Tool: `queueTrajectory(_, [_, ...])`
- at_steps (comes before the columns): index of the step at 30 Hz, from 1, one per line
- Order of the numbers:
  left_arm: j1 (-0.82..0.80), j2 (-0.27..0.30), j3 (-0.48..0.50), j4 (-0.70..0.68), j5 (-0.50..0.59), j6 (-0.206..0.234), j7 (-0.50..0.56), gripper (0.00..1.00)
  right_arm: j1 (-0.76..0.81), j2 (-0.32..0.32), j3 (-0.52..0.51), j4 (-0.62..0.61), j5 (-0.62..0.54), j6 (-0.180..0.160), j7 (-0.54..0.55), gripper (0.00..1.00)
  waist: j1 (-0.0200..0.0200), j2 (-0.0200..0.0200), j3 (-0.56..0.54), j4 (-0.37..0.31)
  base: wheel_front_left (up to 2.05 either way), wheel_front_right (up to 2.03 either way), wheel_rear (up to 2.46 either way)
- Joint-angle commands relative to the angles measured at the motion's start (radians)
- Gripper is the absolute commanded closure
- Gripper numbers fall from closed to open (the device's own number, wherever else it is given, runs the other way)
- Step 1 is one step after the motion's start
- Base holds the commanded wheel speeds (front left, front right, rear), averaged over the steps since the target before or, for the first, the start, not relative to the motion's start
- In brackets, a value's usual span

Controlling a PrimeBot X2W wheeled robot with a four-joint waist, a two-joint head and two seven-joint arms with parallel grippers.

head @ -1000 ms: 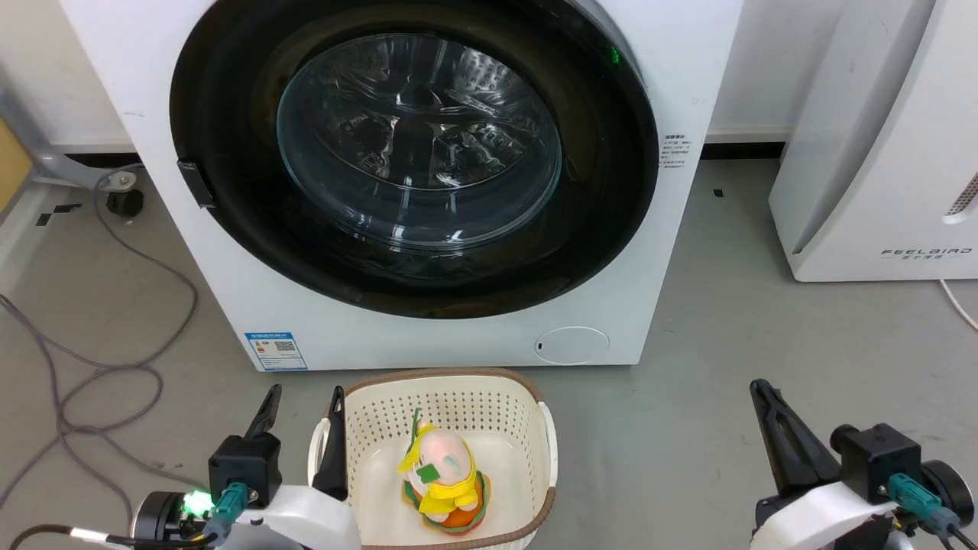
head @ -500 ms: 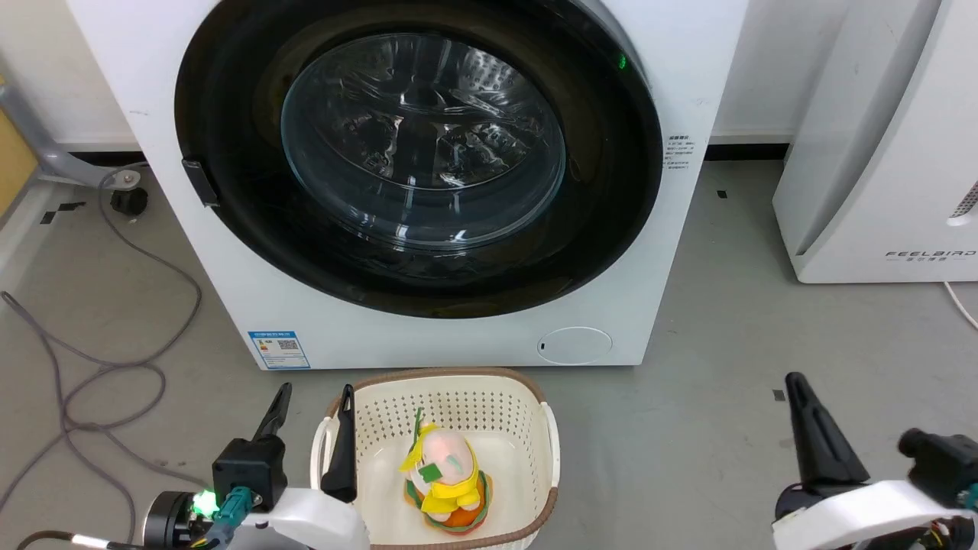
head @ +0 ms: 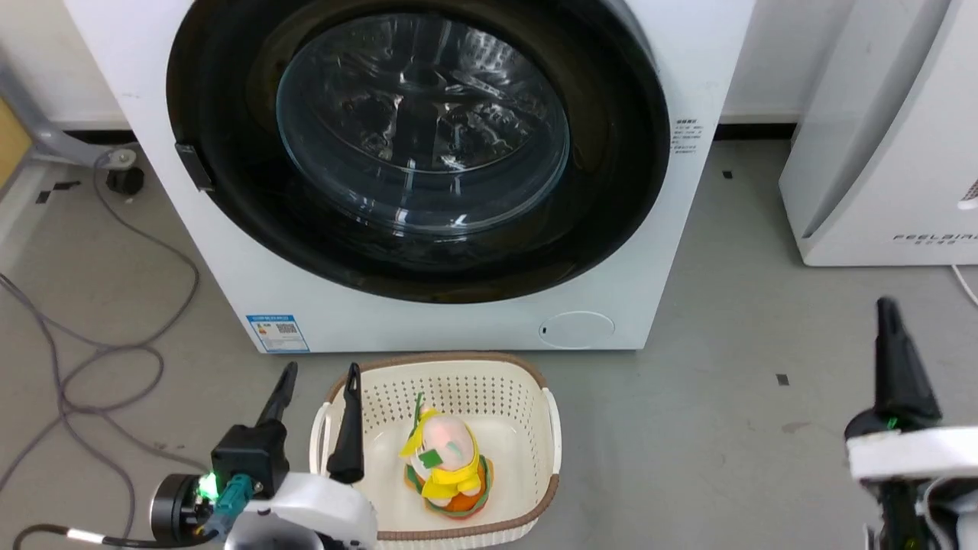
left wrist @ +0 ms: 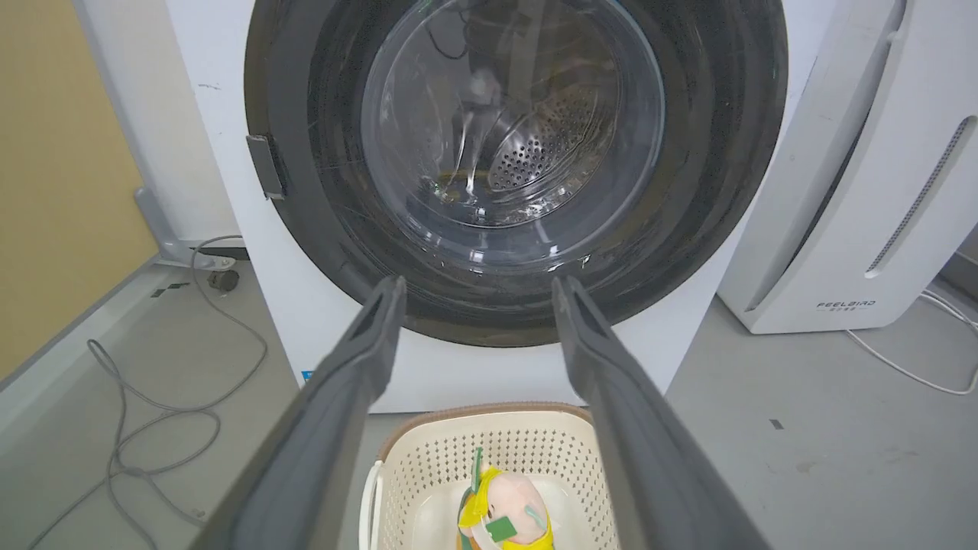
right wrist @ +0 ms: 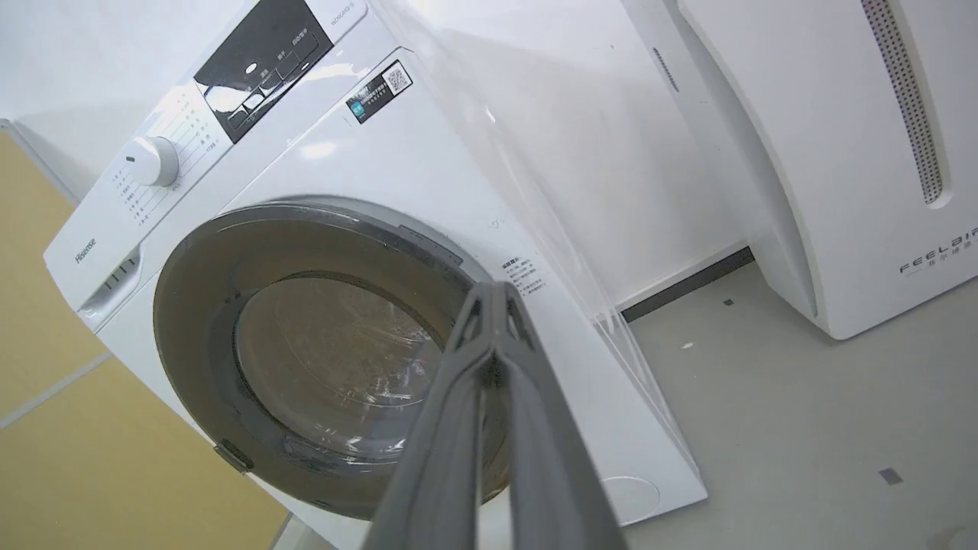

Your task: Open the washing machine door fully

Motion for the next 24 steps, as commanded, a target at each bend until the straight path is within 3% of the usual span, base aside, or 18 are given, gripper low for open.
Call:
queueTrajectory(1, [-0.021,0.000,-0.003,-0.004,-0.008,0.003,-0.010,0.00,-0.032,0.002,-0.010,0.002,0.041,0.000,-0.010,1.00,0.0000,0.0000,0.009,0.000,0.00,0.00,0.00])
queueTrajectory(6, [-0.045,0.000,-0.005,-0.014,-0.014,0.004,-0.021,0.00,-0.122,-0.011,-0.021,0.032,0.127,0.000,-0.019,1.00,0.0000,0.0000,0.043,-0.006,0.00,0.00,0.00])
queueTrajectory(13, [-0.078,0.001,-0.006,-0.027,-0.020,0.006,-0.036,0.00,-0.282,-0.076,-0.006,0.154,0.271,0.000,-0.013,1.00,0.0000,0.0000,0.093,-0.011,0.00,0.00,0.00])
queueTrajectory(24, [-0.128,0.001,-0.009,-0.046,-0.037,0.008,-0.059,0.00,-0.590,-0.209,0.114,0.398,0.440,0.000,0.046,1.00,0.0000,0.0000,0.177,-0.008,0.00,0.00,0.00])
